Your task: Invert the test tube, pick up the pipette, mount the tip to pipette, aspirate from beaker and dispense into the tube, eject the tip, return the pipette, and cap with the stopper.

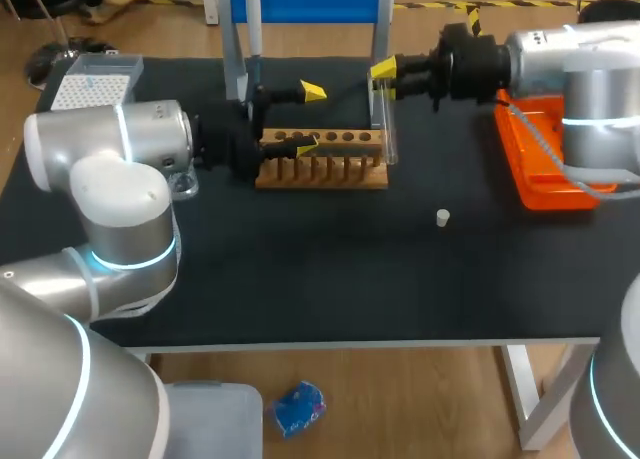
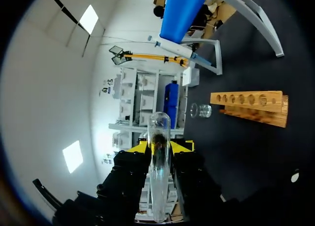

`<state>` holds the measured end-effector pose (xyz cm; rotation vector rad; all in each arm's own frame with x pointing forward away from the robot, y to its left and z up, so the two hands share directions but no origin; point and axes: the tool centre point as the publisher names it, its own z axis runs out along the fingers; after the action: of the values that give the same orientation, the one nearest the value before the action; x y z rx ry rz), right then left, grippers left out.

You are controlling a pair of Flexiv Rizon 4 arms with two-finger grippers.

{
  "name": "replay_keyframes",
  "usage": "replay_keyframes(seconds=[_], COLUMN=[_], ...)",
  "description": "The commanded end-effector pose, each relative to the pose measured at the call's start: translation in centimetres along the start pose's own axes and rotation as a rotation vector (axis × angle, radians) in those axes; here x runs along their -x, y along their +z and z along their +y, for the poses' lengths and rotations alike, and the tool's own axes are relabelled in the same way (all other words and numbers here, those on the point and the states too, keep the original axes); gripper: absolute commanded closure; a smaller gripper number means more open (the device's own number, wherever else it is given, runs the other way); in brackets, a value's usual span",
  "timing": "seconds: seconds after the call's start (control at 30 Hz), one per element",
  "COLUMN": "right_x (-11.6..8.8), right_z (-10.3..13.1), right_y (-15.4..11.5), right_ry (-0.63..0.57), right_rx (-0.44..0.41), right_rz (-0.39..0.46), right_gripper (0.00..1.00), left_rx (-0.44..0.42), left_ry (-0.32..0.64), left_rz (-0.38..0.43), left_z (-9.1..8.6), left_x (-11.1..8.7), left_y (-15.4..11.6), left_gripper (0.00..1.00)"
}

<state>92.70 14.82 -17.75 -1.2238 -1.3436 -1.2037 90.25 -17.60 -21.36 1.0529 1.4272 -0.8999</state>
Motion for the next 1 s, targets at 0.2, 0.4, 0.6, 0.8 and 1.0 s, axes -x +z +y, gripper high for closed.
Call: replay_keyframes(seconds=[0.2,0.4,0.6,0.8,1.0], right_x=[0.5,2.3,2.7,2.8,2.8], right_z=[0.3,0.9,1.5,1.8,1.9], right_y=[0.3,1.1,1.7,2.3,3.1], right_ry=[0.009,0.034,0.055,0.066,0.071], right_rx=[0.016,0.017,0.013,0.005,-0.013], right_rz=[0.015,0.038,0.064,0.067,0.069], right_gripper=[1.00,1.00,1.00,1.00,1.00], left_rx=[0.009,0.035,0.008,-0.020,-0.045], left_ry=[0.010,0.057,0.057,0.047,0.059], left_rz=[-0.037,-0.037,-0.083,-0.094,-0.092], left_z=[-1.1,-2.1,-3.4,-3.8,-3.7], left_x=[0.0,0.9,1.2,0.8,1.3], left_y=[0.7,1.1,2.5,4.2,5.4], left_gripper=[0.00,0.00,0.00,0.00,0.00])
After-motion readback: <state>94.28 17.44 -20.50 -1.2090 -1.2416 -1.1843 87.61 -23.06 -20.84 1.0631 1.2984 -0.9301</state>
